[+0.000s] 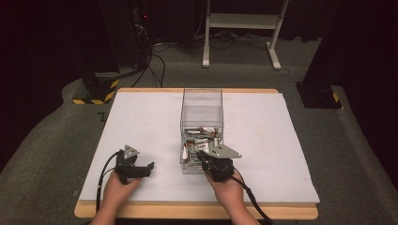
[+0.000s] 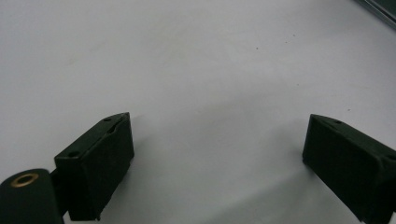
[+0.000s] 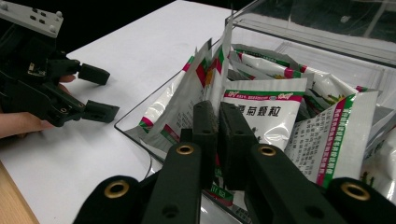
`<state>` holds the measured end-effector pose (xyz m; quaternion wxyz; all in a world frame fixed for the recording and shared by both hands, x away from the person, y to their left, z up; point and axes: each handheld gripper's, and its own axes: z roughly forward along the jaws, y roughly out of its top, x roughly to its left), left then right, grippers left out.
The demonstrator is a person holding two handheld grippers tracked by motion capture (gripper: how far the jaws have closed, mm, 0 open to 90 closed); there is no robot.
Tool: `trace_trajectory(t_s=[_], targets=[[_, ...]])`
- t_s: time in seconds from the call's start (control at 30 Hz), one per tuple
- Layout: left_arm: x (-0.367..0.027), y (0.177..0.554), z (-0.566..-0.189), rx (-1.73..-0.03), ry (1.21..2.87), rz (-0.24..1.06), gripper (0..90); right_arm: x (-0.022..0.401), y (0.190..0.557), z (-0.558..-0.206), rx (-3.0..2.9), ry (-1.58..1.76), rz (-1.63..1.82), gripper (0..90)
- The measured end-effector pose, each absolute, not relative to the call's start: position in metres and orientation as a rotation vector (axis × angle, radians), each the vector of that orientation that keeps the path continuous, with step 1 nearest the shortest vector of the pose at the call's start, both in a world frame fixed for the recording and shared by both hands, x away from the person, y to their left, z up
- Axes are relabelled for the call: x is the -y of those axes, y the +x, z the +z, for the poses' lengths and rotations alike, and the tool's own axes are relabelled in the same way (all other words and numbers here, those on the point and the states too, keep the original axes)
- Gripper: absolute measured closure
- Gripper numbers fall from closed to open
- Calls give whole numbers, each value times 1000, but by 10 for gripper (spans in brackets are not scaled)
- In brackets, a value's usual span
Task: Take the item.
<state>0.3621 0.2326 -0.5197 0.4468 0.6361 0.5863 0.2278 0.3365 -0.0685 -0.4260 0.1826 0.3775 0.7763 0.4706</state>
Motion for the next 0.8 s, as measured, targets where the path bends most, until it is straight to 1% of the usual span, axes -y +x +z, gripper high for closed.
trace_trajectory(t_s=[0.8], targets=[[-232, 362, -520, -1453, 1572, 563, 88, 87, 333, -417, -2092, 1038, 1390, 885]])
